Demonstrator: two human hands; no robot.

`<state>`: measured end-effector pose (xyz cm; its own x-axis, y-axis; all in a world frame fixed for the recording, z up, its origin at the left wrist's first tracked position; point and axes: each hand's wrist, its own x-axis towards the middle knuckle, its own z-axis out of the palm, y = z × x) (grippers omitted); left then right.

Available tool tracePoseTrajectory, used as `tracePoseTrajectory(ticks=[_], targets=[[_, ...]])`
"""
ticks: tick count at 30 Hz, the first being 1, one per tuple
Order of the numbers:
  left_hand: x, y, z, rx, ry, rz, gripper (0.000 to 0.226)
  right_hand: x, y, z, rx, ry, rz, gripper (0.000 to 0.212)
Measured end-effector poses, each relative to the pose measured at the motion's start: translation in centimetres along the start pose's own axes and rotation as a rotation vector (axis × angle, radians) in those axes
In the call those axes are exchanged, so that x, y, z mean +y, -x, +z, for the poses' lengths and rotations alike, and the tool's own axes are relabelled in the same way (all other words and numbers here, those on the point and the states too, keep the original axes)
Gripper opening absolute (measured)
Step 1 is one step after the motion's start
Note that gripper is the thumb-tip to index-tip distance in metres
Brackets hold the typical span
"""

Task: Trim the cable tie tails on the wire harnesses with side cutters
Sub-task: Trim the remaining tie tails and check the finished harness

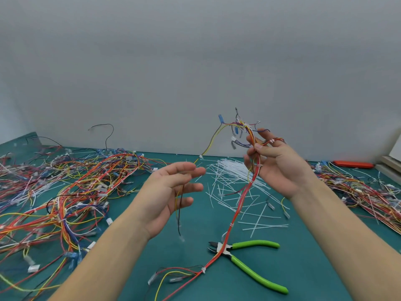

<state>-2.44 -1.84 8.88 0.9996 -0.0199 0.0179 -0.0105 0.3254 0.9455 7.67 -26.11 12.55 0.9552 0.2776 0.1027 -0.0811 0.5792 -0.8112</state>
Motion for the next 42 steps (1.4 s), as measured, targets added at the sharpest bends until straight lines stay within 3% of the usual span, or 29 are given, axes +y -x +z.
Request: tracePoseTrajectory(ticks=[3,9,12,15,18,25,30,37,42], targets=[[-1.4,-0.1,0.3,-0.005,-0.227,-0.048,0.028,0.0,0.1,1.2,-0.027,-0.113,0.052,0.033],[-3.1,1.1,1.3,-0.320,-0.552,-0.166,0.018,-0.5,-0.8,3.3,0.069,-0.308,0.135,0.019],[-2.8,1.7,1.4,-0.415,-0.358,-0.209,0.026,-0.5,-1.6,3.4,0.169,-0.296,0.160,0.016],[-1.8,2.0,1.3,-0.345,-0.109,-0.233,0.033,-0.5,-2.4,2.5,0.243,-0.303,0.162,0.016],[-1.0,2.2,1.1,-0.348,-0.024,-0.234,0.034,-0.5,-3.0,1.2,0.316,-0.304,0.164,0.016],[-0.6,3.3,1.6,-0.631,0.125,-0.295,0.044,0.5,-3.9,0.1,0.403,-0.301,0.183,0.015],[0.0,3.7,2.2,-0.713,0.247,-0.294,0.046,1.1,-3.6,-0.4,0.428,-0.265,0.219,0.017],[-0.3,3.4,1.9,-0.600,0.124,-0.328,0.044,1.9,-3.4,-1.8,0.372,-0.219,0.148,0.021],[-1.5,3.0,1.4,-0.226,-0.400,-0.251,0.022,1.6,-2.9,-2.1,0.286,-0.090,-0.041,0.039]])
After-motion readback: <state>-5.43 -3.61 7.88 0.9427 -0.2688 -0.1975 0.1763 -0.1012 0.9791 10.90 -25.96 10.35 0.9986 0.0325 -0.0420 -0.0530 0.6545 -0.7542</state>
